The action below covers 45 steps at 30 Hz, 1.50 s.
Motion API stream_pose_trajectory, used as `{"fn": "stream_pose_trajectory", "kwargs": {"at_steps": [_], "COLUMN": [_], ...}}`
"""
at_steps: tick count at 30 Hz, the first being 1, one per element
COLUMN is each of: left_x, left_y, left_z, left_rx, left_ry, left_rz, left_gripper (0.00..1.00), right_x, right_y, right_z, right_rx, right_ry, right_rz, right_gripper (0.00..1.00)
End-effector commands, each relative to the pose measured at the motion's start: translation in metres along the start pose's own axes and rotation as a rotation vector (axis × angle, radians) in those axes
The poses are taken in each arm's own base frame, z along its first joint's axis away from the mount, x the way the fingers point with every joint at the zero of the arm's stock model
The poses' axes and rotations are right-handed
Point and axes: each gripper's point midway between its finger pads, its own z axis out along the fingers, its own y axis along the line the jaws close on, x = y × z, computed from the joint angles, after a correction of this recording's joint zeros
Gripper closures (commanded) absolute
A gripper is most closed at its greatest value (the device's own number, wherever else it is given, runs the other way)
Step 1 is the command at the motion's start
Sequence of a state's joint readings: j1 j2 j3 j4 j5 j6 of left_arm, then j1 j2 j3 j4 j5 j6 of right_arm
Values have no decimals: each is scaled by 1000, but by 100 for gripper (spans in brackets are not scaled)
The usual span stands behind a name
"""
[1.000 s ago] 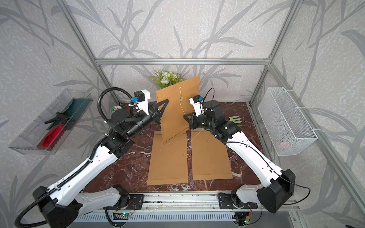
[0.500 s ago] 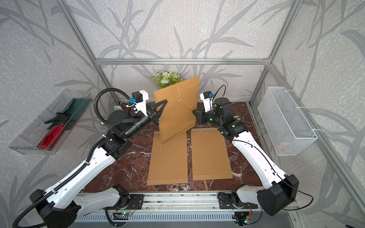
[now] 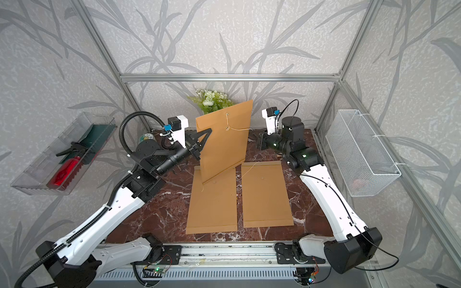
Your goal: Open the file bag
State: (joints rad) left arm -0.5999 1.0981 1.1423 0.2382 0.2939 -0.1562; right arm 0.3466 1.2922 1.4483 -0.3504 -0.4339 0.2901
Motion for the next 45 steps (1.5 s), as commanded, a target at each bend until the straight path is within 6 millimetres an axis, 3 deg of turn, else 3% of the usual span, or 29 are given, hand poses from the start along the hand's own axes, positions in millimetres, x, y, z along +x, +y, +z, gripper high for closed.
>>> {"fn": "stream_pose_trajectory", "kwargs": {"at_steps": [1,17,31,45], "left_x": [-5,13,16,22], "left_y": [-7,-11,-13,-11], "left_z": [-8,-3,5,10], "left_rx": [33,72,98,100], "left_ry": [-13,35,35,35], "left_rz": [15,-5,-34,-54], "left_gripper": [100,100,100,100], "right_x": [-18,-45,-68,-72], "right_y": [16,38,68,101], "right_z": [-13,-16,-12,-4], "right_rx": [-37,-117,-227,-296], "right_ry": [-25,-38,-49,-29], "right_rz": [-48,-86,-105,-146], "right_gripper": [100,100,100,100]}}
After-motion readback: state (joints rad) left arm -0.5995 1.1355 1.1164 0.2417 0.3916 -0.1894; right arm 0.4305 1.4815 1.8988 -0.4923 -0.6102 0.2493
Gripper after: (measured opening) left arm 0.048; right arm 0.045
